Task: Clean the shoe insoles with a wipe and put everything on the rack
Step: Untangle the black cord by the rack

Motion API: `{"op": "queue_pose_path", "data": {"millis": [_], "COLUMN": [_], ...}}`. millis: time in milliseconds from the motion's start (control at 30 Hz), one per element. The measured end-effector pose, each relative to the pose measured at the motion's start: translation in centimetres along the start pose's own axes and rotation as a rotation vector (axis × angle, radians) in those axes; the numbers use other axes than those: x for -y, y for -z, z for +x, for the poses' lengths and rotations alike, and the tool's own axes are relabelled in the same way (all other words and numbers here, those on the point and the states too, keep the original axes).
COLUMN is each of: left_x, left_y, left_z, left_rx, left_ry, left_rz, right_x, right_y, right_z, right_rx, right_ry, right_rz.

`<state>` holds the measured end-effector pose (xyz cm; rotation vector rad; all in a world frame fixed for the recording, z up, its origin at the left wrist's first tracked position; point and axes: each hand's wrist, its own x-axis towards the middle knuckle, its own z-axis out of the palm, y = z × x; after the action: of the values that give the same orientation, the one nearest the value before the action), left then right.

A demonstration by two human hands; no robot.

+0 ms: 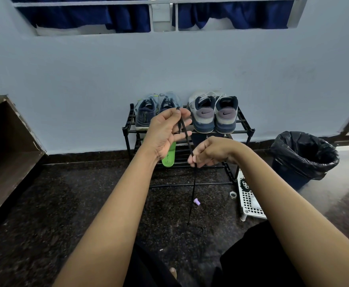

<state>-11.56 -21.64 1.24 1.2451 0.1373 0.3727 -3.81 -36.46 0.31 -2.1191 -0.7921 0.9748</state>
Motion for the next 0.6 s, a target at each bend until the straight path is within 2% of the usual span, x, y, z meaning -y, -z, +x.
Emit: {"op": "queue_pose_path", "data": {"millis": [200,367,600], "left_x": [0.1,0.1,0.5], "left_y": [0.1,0.0,-0.2], "left_z": [0.0,-0.3,-0.2], "left_rx": [-0.024,0.023,0.067], "left_ry": [-0.028,-0.021,-0.008], "left_rz": [0.073,0.108,0.199], "right_x": [0.8,1.6,2.9], "right_y": [0.1,-0.2,-0.4], "right_z": [-1.7,-2.6,-2.9], "right_rx": [0.017,-0.115,-0.238], "right_ry": [0.156,0.356,0.49], "right_rz": [0.186,0.331,0.496]}}
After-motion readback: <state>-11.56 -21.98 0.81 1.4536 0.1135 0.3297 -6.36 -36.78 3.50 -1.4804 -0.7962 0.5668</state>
